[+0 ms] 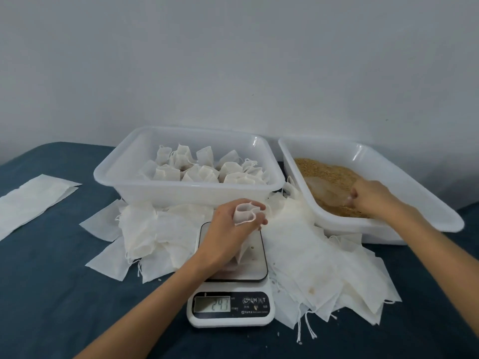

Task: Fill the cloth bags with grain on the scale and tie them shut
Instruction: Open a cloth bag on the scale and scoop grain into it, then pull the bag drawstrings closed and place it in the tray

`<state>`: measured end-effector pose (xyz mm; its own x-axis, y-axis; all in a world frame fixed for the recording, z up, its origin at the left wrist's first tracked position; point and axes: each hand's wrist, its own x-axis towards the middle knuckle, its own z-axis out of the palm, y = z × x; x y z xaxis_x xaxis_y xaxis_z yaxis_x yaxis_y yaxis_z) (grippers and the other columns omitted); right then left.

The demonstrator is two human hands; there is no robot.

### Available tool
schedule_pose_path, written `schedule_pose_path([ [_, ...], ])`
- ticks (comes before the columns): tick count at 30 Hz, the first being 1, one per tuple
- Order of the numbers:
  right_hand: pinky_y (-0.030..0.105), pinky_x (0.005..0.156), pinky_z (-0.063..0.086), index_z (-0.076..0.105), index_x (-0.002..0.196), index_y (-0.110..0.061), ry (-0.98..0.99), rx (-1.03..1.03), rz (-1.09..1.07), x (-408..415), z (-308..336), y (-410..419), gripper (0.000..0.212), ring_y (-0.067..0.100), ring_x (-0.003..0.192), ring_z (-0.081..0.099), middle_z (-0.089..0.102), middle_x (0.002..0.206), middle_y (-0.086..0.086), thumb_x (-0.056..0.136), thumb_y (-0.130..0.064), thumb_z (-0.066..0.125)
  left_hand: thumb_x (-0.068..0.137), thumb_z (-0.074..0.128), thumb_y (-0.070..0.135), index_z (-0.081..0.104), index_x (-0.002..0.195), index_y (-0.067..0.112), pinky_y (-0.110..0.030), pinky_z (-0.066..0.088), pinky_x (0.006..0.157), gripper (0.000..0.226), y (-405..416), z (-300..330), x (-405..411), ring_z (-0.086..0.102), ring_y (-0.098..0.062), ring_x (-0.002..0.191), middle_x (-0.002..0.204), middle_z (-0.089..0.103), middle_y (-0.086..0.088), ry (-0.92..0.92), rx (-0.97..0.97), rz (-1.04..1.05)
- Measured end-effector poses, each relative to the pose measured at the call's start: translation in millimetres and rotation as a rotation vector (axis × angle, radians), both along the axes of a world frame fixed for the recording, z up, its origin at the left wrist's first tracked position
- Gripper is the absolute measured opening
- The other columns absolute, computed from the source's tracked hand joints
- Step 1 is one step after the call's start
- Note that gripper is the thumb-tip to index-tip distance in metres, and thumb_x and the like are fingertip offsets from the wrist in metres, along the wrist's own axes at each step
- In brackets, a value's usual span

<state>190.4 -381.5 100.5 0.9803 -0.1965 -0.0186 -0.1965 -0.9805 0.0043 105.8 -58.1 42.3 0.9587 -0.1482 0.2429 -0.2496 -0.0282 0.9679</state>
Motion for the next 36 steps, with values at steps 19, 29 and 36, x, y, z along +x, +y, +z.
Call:
schedule_pose_path([
  [19, 0.033, 0.070, 0.048, 0.067, 0.093, -0.020, -0.536, 0.803, 0.627, -90.8, -34.3, 165.2, 0.018, 0.009, 0.075, 0.057, 0.061, 0.078, -0.012, 0.104, -0.028, 0.054, 0.103, 0.063, 0.018, 0.081, 0.101, 0.016, -0.021, 0.053, 0.078, 0.018, 24.6, 102.1, 119.8, 0.068, -0.015, 0.097, 0.101, 0.077, -0.002, -0.112, 0.211, 0.185],
  [29, 0.027, 0.062, 0.049, 0.065, 0.094, -0.024, -0.465, 0.883, 0.500, -70.1, -56.8, 143.0, 0.020, 0.008, 0.064, 0.059, 0.063, 0.069, -0.011, 0.105, -0.033, 0.050, 0.093, 0.062, -0.001, 0.081, 0.096, 0.006, -0.029, 0.048, 0.090, 0.021, 0.1, 55.3, 249.1, 0.068, -0.032, 0.093, 0.094, 0.075, -0.019, -0.052, 0.908, 0.330],
  [36, 0.015, 0.056, 0.041, 0.070, 0.094, -0.025, -0.478, 1.244, 0.456, -64.9, -40.1, 131.5, 0.020, 0.004, 0.053, 0.053, 0.069, 0.068, -0.007, 0.104, -0.030, 0.053, 0.089, 0.072, 0.000, 0.076, 0.114, 0.002, -0.028, 0.045, 0.090, 0.026, -15.2, 46.8, 246.7, 0.066, -0.032, 0.114, 0.117, 0.074, -0.017, 0.000, 0.989, 0.242],
])
